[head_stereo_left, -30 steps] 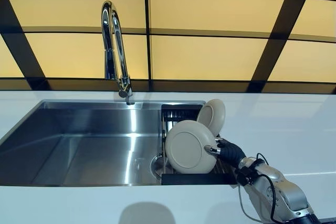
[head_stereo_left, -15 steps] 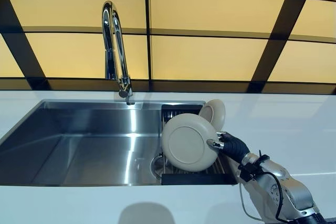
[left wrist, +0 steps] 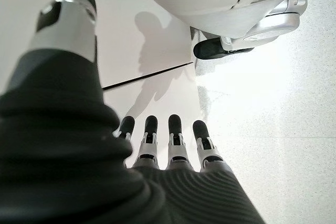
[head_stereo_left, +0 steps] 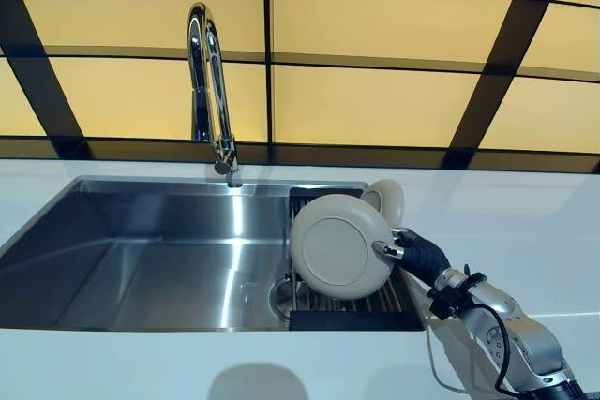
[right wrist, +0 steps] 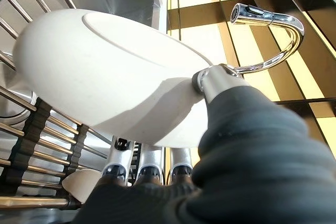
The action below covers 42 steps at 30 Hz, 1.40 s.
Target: Take plates into dishwasher
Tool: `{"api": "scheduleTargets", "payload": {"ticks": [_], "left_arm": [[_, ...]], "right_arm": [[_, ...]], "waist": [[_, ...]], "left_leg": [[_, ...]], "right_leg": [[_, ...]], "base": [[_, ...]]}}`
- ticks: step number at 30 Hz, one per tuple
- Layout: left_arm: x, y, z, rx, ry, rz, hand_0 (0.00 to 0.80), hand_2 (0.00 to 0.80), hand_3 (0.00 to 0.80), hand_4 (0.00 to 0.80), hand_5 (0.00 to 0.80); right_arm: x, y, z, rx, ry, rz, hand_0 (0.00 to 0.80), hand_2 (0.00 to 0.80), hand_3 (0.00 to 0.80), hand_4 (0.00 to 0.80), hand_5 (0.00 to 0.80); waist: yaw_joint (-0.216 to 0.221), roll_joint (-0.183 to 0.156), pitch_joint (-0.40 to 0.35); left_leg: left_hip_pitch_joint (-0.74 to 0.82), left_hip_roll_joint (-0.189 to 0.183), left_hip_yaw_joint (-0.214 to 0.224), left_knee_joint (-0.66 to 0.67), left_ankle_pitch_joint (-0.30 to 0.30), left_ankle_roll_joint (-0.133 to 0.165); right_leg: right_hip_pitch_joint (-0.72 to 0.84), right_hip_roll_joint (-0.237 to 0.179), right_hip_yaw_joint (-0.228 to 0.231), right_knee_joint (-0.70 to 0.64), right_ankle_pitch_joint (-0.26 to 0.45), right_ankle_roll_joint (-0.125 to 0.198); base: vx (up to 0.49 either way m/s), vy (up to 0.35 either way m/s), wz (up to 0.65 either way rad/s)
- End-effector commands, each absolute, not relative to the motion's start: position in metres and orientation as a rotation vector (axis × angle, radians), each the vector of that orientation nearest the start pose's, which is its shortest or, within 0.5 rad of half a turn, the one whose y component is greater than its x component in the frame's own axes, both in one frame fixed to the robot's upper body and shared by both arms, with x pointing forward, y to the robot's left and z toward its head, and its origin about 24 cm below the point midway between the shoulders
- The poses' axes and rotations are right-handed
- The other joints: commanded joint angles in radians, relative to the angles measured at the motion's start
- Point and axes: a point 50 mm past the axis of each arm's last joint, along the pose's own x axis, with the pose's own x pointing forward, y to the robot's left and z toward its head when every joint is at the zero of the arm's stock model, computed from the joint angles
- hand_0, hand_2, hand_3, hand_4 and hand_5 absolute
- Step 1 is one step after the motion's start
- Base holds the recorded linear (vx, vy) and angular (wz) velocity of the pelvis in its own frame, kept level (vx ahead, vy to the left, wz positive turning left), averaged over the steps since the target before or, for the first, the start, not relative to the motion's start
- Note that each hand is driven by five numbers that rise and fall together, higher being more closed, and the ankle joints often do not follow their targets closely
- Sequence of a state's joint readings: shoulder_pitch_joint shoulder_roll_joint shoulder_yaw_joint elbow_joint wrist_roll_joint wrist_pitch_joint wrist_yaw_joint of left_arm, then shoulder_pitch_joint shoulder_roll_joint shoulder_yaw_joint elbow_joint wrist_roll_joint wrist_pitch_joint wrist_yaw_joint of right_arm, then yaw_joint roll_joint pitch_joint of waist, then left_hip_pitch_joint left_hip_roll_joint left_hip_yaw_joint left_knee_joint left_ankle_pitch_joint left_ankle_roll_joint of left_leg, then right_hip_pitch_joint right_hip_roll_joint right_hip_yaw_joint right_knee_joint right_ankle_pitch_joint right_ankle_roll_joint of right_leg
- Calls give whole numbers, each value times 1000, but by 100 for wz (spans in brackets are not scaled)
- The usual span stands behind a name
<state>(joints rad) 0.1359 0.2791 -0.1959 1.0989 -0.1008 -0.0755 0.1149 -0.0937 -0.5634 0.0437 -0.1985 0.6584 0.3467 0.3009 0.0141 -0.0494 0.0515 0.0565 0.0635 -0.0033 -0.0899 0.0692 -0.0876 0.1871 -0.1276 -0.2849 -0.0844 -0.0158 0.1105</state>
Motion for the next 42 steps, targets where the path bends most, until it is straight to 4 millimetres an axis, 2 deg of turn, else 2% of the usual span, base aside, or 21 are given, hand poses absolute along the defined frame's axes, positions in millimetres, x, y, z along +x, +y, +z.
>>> {"api": "scheduleTargets", "payload": {"ticks": [1,22,42], "left_arm": [[85,256,-152,373,1110,146,0,0,0,0,0],[84,257,-152,374,1116,143,0,0,0,0,0],[85,258,-151,391,1119,130,0,0,0,0,0]], "right_arm": [[261,-193,156,77,-177,521,800,800,800,800,800],[259,-213,171,85,-253,405,800,800,800,800,800],[253,-232,161,115,-221,298,800,800,800,800,800]], "waist": [[22,-21,-11],[10,-23,-12],[-22,-28,-7]], "left_leg": [[35,3,79,3,-19,18],[37,0,87,3,-23,21],[50,-14,113,3,-40,35]], "right_leg": [[-52,14,34,9,75,-20],[-55,11,45,11,76,-17],[-73,-7,88,8,97,3]], "base": [[0,0,0],[0,0,0],[-1,19,-2]]}}
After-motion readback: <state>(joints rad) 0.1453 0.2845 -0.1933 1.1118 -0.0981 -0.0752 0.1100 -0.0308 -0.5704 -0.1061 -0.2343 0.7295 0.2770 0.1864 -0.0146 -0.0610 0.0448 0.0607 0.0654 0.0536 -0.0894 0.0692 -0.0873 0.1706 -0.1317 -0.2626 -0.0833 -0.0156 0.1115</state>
